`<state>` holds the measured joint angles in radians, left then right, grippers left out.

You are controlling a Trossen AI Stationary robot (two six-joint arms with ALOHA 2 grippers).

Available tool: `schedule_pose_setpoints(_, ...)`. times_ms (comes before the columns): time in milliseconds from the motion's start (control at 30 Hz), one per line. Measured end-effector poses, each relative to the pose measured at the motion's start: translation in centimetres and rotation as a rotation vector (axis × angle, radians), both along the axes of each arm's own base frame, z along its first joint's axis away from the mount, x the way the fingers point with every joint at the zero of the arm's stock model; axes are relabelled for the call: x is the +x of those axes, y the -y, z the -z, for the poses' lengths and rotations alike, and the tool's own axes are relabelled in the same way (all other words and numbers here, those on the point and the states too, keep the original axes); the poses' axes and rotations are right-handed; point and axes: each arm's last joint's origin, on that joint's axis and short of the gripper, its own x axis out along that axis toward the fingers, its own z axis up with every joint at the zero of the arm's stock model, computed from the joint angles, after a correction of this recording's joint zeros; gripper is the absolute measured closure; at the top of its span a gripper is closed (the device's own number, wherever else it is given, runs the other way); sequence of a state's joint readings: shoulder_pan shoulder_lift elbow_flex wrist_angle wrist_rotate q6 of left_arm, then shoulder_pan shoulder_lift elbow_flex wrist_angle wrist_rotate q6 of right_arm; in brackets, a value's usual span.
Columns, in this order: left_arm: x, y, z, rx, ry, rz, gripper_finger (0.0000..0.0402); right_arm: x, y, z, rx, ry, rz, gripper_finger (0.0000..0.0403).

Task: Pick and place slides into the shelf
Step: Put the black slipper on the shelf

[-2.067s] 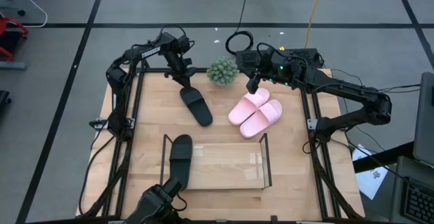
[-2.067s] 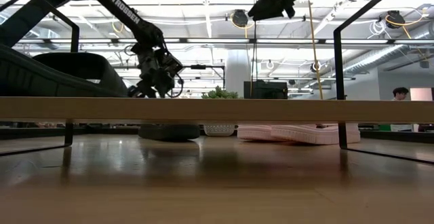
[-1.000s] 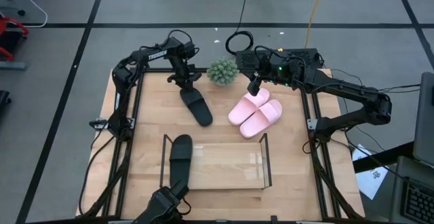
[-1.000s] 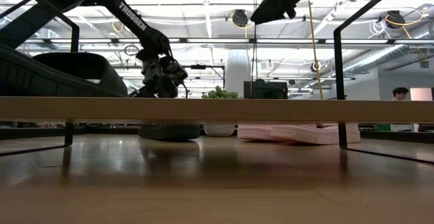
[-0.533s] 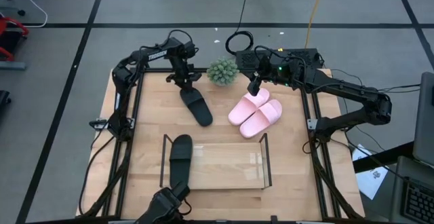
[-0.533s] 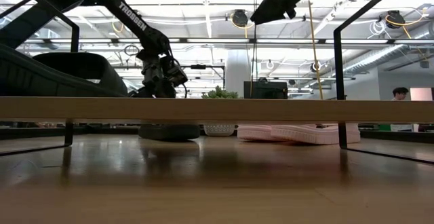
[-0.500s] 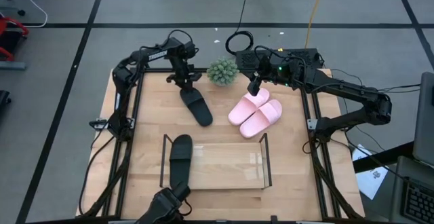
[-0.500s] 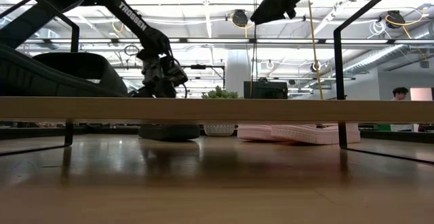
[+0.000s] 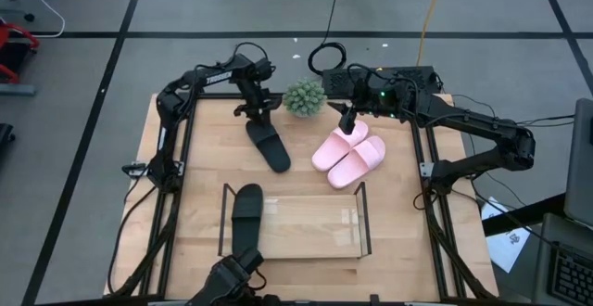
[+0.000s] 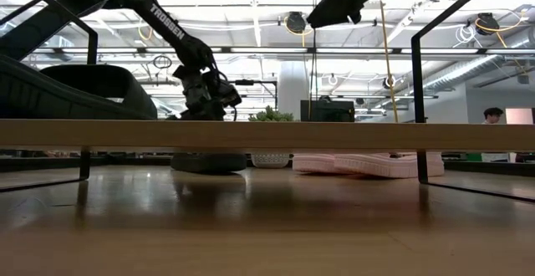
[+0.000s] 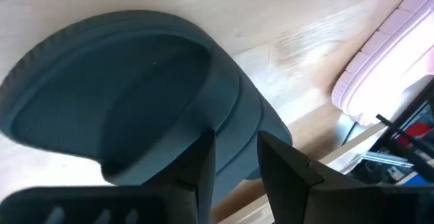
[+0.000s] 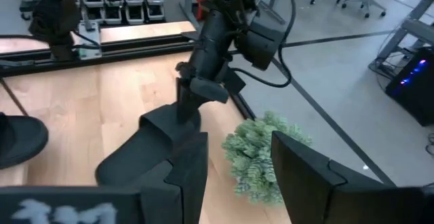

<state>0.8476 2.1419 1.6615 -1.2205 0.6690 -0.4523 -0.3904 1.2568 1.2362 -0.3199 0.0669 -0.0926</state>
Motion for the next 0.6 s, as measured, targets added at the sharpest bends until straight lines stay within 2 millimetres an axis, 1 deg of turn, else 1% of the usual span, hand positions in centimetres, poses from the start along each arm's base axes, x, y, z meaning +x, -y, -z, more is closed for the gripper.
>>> schedule_pose_setpoints(600,-1.10,-0.93,0.07,0.000,-0.092,-0.099,0.0291,-0.02,-0.07,0.10,-0.008,-0.017,-0.028,0.0250)
